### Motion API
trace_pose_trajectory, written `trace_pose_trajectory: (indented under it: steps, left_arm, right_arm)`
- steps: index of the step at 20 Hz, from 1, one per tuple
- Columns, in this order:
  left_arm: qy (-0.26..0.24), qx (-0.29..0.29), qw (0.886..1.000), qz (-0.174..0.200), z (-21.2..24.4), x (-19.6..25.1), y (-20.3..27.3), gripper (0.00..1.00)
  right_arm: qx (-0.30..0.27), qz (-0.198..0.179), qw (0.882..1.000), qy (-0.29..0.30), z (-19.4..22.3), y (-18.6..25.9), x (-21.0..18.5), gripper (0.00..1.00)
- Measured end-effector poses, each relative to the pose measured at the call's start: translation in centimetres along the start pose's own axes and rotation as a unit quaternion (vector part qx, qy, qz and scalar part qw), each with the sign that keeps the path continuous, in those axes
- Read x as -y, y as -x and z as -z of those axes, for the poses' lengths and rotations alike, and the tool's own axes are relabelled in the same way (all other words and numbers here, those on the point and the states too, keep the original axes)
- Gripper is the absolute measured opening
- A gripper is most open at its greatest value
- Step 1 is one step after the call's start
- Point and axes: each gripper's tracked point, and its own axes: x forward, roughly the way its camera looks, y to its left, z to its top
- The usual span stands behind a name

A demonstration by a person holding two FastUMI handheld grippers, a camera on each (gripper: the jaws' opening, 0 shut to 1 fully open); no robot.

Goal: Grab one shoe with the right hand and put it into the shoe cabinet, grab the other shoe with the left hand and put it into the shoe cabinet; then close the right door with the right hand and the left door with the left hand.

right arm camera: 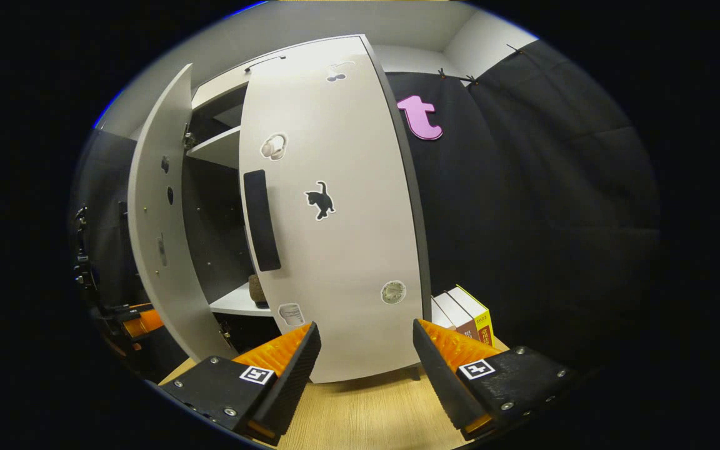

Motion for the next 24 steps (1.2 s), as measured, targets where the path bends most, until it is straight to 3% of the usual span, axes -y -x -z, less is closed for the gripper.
trace_pose_trajectory:
  steps: [9, 19, 24]
  left_arm:
    - [-0.002, -0.017, 1.000, -0.006, 1.1, 3.1, -5.9, 0.97]
    - [-0.006, -0.029, 0.999, -0.027, 1.1, 3.2, -6.9, 0.97]
    - [0.000, -0.053, 0.998, -0.040, 0.6, 3.0, -6.5, 0.97]
  right_arm:
    - [0.006, 0.025, 1.000, 0.006, -0.7, 1.1, 2.6, 0.92]
    - [-0.001, 0.018, 1.000, 0.011, -1.3, -0.2, 3.3, 0.92]
    - [0.004, 0.000, 1.000, 0.017, -4.4, -1.7, 2.6, 0.92]
